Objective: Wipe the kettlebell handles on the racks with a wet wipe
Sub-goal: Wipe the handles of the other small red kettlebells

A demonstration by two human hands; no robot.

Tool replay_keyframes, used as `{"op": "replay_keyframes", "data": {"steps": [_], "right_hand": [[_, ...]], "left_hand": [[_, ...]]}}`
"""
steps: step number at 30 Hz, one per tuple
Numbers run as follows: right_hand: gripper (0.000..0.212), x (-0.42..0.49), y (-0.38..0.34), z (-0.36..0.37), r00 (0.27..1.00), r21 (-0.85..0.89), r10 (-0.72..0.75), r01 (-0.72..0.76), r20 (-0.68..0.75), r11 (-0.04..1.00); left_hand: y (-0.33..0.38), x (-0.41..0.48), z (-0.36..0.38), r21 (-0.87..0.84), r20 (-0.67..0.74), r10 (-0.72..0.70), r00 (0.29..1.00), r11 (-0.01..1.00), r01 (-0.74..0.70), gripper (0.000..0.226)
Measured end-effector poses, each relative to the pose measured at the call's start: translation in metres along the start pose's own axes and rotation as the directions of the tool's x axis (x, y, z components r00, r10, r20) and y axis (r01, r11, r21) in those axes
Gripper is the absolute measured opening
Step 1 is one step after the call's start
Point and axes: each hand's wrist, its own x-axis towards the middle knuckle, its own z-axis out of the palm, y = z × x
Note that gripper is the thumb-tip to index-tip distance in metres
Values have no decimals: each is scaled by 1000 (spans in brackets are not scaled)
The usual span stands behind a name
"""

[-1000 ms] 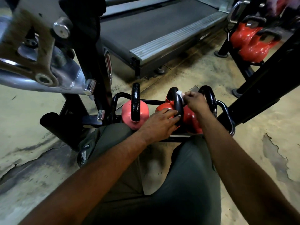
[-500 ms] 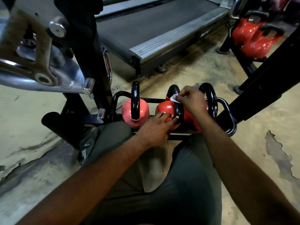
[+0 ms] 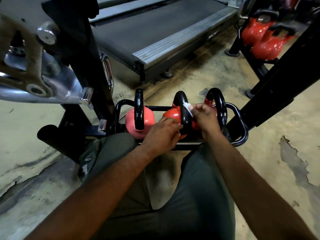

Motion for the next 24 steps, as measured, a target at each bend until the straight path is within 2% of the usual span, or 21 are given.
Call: {"op": "replay_keyframes", "data": {"steps": [2, 3, 5, 7, 11, 14, 16, 17, 19, 21, 23, 24], "right_hand": [[11, 12, 0, 2, 957, 254, 283, -290, 63, 923], [13, 17, 1, 2, 929, 290, 363, -369, 77, 883], [17, 14, 5, -1, 910, 272, 407, -413, 81, 869], [18, 4, 11, -9, 943, 193, 328, -334, 66, 923], [15, -23, 23, -21, 998, 76, 34, -31, -44, 997], [17, -27, 31, -12, 950, -164, -280, 257, -136, 952], [19, -16, 33, -6, 868, -423, -481, 390, -128, 818], [20, -10, 30, -3, 830, -545, -547, 410, -110, 732], [20, -1, 23, 7, 784, -715, -617, 395, -65, 577], [15, 3, 17, 22, 749, -847, -660, 388, 61, 362], [16, 2, 17, 32, 713, -912, -679, 378, 177, 159], [18, 0, 18, 31, 704, -920, -678, 378, 210, 108]], "left_hand": [[-1, 7, 1, -65, -77, -43, 996, 997, 38, 33], [-2, 11, 3, -97, -106, -72, 992, 993, 62, 32], [-2, 20, 7, -154, -121, -149, 981, 980, 130, 34], [-6, 32, 9, -212, -109, -200, 974, 962, 173, 38], [-27, 69, 4, -233, -48, -277, 960, 937, 259, 42], [-47, 91, 3, -226, -6, -309, 951, 927, 300, 39], [-54, 103, 4, -246, 14, -318, 948, 918, 312, 38], [-55, 109, 4, -259, 16, -314, 949, 916, 307, 38], [-55, 120, 1, -293, 16, -305, 952, 909, 296, 37], [-57, 128, -3, -330, 24, -316, 949, 893, 306, 34], [-59, 134, -4, -351, 46, -311, 949, 884, 307, 31], [-57, 137, -5, -350, 55, -290, 955, 890, 291, 31]]}}
